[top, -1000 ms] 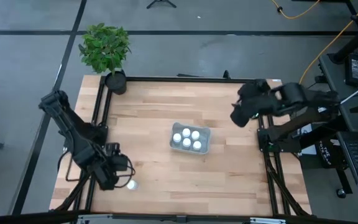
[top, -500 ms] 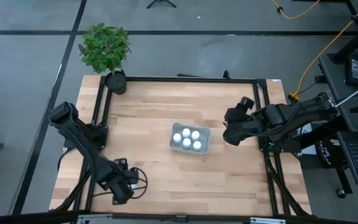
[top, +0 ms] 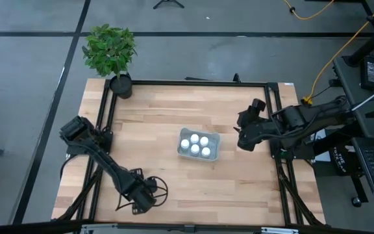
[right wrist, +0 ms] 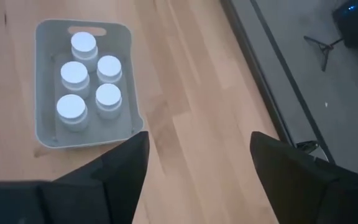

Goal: Pick and place pill bottles into a basket
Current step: Put the white pill bottle into the gray bin

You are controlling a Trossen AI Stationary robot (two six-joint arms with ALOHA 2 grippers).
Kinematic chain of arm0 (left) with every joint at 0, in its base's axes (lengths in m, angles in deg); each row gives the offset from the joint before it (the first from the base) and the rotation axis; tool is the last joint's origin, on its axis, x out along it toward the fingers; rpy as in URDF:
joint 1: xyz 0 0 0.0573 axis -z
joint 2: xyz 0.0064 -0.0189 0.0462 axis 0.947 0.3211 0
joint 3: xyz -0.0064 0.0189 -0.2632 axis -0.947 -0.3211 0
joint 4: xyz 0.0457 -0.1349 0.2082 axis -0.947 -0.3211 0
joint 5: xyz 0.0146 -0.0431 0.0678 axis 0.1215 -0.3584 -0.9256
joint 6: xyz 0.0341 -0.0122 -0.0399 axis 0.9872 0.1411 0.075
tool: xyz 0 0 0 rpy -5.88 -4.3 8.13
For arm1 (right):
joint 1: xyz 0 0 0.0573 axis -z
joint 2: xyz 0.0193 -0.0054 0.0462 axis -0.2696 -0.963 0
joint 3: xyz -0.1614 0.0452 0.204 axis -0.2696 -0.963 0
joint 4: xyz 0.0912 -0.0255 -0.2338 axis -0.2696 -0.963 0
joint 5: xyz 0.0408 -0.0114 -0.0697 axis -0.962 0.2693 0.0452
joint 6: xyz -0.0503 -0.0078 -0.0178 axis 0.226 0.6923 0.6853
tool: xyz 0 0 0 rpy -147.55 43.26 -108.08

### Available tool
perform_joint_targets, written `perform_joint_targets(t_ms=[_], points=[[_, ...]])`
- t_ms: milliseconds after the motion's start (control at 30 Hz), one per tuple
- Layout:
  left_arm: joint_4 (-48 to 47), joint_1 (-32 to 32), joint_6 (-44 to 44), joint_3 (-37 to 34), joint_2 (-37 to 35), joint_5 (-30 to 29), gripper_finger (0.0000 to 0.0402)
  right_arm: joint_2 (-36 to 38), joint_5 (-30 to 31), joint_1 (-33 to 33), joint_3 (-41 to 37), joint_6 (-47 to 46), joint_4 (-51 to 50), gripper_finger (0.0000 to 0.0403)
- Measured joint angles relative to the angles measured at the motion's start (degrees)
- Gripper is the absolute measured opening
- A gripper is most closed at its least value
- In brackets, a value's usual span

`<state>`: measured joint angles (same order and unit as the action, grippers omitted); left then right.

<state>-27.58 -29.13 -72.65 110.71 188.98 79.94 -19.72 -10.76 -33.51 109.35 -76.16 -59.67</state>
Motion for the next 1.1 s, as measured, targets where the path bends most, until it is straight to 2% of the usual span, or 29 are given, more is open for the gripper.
perform_joint_targets(t_ms=[200, 267, 467, 600, 733, 933, 1100], points=[[0.18, -0.27, -1.95, 0.0, 0.0, 2.22, 0.0184, 1.62, 0.01, 0.02, 0.02, 0.87, 0.0, 0.0281], [0.18, -0.23, -1.3, 0.0, -0.02, 2.78, 0.0158, 1.9, 0.0, 0.02, 0.02, 1.25, 0.0, 0.0281], [0.2, -0.29, -0.42, 0.0, -0.02, 3.73, 0.0164, 2.01, 0.0, 0.02, 0.02, 2.02, 0.0, 0.0281], [0.22, -0.29, -0.49, 0.0, -0.02, 3.67, 0.0228, 1.99, 0.0, 0.02, 0.02, 3.04, 0.0, 0.0281], [0.24, -0.23, -0.97, 0.0, -0.02, 3.82, 0.0264, 1.99, 0.0, 0.02, 0.04, 3.19, 0.0, 0.0281], [0.13, 1.13, -3.71, 0.0, -0.18, 4.51, 0.0285, 1.99, 0.01, 0.02, 0.04, 3.19, 0.0, 0.0281], [0.3, 2.85, -6.17, 0.0, -0.76, 4.7, 0.0289, 1.99, 0.39, 0.02, 0.04, 3.21, 0.0, 0.0281]])
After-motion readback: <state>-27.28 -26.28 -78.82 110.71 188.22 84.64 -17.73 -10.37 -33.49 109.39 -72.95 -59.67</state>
